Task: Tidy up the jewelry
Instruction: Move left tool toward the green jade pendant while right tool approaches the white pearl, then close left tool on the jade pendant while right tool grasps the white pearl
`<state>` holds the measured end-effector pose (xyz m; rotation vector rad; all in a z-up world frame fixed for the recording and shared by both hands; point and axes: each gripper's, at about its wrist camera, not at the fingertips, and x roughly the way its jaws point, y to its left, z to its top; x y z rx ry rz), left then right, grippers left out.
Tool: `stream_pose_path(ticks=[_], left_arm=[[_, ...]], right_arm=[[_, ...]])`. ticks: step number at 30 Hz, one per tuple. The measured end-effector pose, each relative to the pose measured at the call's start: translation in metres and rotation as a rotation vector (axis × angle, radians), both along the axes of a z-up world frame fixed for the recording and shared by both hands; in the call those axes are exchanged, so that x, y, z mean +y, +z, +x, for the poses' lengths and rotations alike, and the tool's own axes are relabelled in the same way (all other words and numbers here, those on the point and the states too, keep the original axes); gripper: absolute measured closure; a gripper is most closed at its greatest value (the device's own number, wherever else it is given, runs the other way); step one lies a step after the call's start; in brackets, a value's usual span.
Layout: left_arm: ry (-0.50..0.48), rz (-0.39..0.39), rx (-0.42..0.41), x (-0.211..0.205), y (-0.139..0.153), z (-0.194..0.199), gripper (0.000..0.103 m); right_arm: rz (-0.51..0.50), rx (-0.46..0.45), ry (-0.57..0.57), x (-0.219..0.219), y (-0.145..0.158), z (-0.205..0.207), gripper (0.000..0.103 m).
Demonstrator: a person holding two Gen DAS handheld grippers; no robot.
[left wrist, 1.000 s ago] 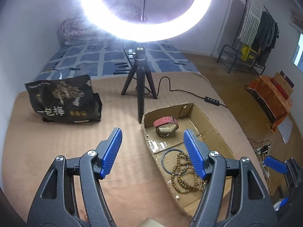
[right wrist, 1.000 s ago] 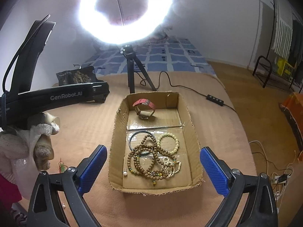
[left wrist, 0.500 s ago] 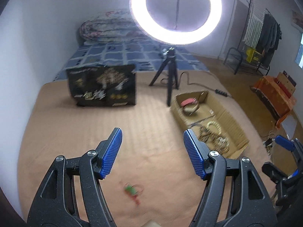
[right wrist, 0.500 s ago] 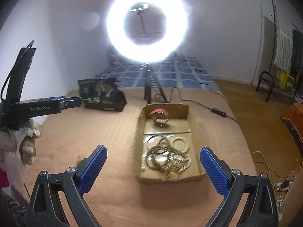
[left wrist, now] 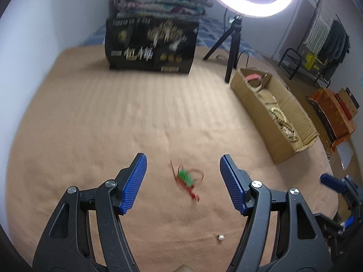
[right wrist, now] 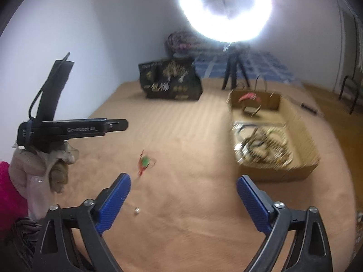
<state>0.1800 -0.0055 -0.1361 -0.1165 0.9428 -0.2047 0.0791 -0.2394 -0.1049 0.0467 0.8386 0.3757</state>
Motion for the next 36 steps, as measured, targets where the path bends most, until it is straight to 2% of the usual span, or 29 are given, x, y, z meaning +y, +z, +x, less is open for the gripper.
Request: stream_pose_path(ticks=[2,4,6,10,11,14,17,25,28,31,32,36], left_arm=[[0.005,-0.018,0.027,0.002,-0.014,-0.001,0.034],[0.011,-0.023,0.053,0.002,-0.026,-0.002,0.042],[0.020,-0.031,0.081,0.000,-0.037,-0.001,0.047],[0.022,-0.037,0.095,-0.004,-0.048,-0.001,0.047],[0.022,-0.037,0.097,-0.005,-0.050,-0.001,0.047],[0.014,-0.030,0.111,-0.006,-0.055,0.000,0.057],[0.011,-0.022,0.113,-0.007,-0.058,0.000,0.057],[0.012,-0.031,0.129,-0.005,-0.062,0.003,0.057],[0.006,-0.037,0.144,-0.006,-0.066,0.006,0.057],[0.004,-0.033,0.153,-0.009,-0.069,0.008,0.057],[0.003,-0.033,0.156,-0.010,-0.070,0.009,0.057],[0.000,-0.036,0.165,-0.015,-0.073,0.014,0.057]], right_arm=[[0.008,0.030,0.011,0.006,-0.013,-0.002,0.018],[-0.005,0.054,0.032,0.014,-0.025,-0.004,0.022],[-0.027,0.064,0.056,0.023,-0.035,-0.006,0.030],[-0.048,0.083,0.113,0.043,-0.052,-0.013,0.038],[-0.051,0.093,0.130,0.050,-0.057,-0.014,0.043],[-0.062,0.115,0.170,0.066,-0.067,-0.017,0.053],[-0.085,0.139,0.199,0.082,-0.078,-0.017,0.063],[-0.097,0.175,0.201,0.092,-0.097,-0.008,0.074],[-0.130,0.177,0.198,0.094,-0.104,-0.005,0.080],[-0.134,0.173,0.186,0.093,-0.106,-0.001,0.089],[-0.139,0.173,0.181,0.092,-0.106,0.001,0.096],[-0.130,0.174,0.156,0.083,-0.105,0.004,0.097]])
